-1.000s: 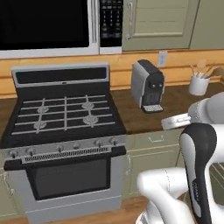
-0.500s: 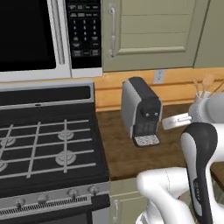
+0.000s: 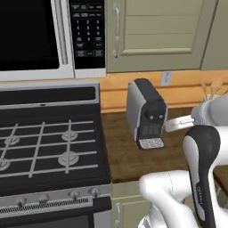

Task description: Navigate to the coffee machine.

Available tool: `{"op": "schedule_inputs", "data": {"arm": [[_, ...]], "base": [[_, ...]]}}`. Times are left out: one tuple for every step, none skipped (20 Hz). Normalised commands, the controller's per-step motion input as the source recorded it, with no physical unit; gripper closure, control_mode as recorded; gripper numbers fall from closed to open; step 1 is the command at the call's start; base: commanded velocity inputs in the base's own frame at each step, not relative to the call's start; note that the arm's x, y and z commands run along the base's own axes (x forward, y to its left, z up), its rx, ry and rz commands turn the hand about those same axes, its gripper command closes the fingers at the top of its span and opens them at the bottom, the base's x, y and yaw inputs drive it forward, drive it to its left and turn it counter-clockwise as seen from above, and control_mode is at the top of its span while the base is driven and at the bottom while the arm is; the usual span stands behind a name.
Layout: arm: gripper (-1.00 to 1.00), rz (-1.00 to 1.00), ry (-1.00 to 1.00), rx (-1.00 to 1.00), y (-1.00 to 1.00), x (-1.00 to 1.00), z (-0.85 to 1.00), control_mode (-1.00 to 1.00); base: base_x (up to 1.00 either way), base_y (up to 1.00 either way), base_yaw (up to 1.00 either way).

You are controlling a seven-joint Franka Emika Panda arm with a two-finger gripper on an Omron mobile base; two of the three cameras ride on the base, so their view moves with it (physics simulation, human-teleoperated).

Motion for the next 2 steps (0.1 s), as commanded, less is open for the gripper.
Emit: {"op": "schedule_inputs", "data": {"arm": [[-1.00, 0.00, 0.00, 0.00, 0.00, 0.00, 0.00, 1.00], [-1.00, 0.00, 0.00, 0.00, 0.00, 0.00, 0.00, 1.00]], "base": [[1.00, -0.78, 0.00], [1.00, -0.79, -0.04]]}}
